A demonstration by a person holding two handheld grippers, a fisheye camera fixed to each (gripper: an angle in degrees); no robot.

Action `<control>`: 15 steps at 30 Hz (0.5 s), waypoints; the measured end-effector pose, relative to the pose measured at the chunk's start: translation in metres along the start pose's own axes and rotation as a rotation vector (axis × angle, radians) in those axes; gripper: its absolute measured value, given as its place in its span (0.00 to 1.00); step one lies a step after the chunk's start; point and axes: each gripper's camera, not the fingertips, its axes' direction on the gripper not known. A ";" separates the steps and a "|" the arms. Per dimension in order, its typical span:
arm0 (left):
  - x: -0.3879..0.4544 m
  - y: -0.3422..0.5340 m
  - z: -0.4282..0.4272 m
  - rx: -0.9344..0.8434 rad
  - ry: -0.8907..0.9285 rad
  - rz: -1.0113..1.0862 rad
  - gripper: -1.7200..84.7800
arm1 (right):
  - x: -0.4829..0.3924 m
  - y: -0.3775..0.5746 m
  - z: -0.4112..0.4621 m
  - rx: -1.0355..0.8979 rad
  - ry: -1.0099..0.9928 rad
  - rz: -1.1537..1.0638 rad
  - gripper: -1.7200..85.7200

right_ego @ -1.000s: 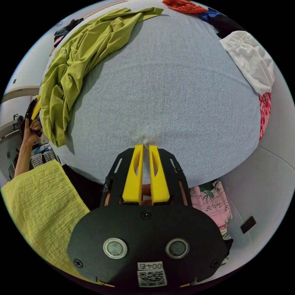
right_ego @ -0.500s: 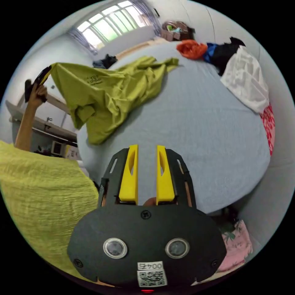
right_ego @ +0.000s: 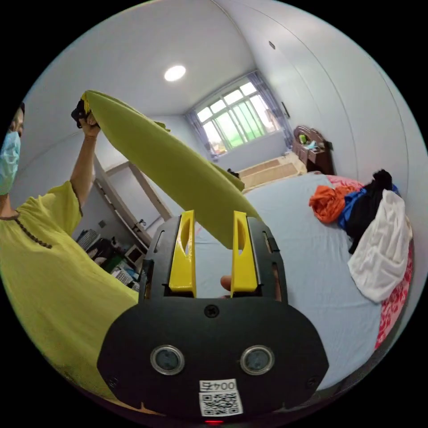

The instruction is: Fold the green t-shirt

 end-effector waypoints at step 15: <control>0.039 -0.052 0.015 0.404 0.351 0.081 0.05 | -0.047 -0.043 0.090 -0.202 -0.922 -0.115 0.23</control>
